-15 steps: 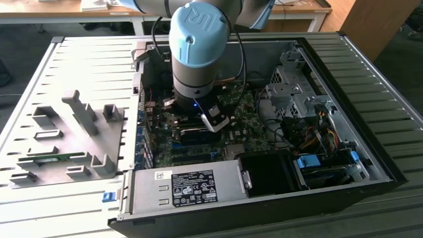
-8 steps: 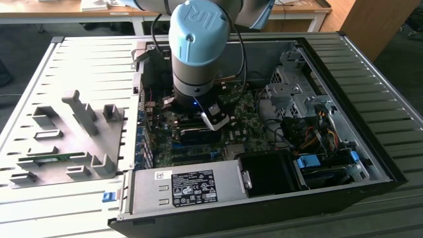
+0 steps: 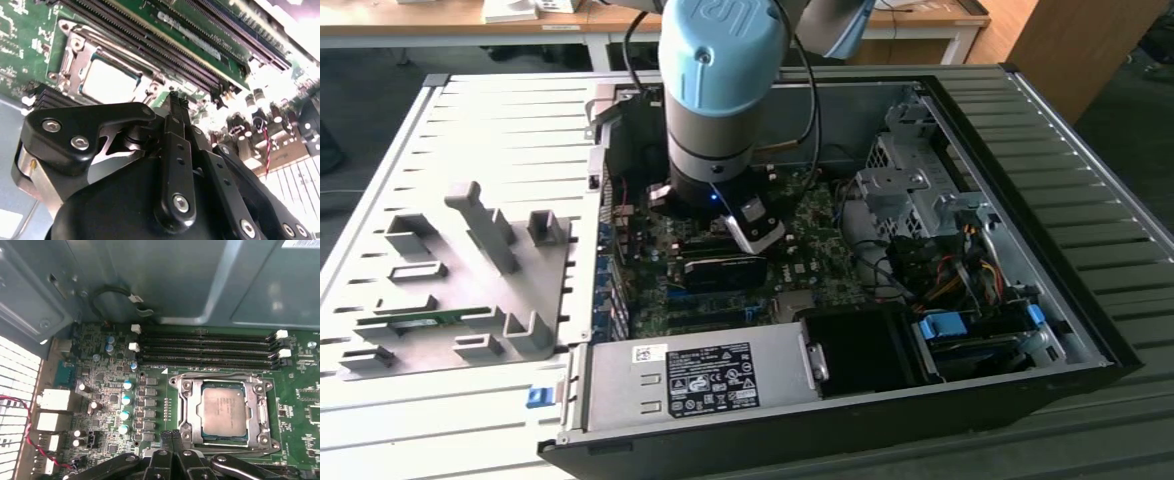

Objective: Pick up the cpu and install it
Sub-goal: 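Install the second cpu locking lever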

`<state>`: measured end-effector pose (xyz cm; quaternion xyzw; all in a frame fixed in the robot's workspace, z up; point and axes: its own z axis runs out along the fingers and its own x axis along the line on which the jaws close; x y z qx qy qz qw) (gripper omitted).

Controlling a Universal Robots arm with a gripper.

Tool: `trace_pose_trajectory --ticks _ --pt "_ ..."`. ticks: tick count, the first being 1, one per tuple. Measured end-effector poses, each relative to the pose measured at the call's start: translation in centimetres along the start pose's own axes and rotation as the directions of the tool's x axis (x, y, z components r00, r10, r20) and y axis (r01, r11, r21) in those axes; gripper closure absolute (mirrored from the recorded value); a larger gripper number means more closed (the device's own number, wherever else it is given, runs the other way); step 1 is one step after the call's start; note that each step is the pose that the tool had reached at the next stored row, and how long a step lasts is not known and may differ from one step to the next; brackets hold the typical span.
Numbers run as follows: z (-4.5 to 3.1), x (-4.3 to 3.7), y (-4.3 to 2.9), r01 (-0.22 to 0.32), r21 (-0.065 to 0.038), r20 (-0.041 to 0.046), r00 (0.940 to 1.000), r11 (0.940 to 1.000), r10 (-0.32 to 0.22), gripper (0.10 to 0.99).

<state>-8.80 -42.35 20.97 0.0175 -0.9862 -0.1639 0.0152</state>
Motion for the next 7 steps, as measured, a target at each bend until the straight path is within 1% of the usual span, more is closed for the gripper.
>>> trace_pose_trajectory --ticks 7 --pt "-1.68 0.04 0.68 0.000 -0.004 0.0002 1.0000 1.0000 0.000 0.980"
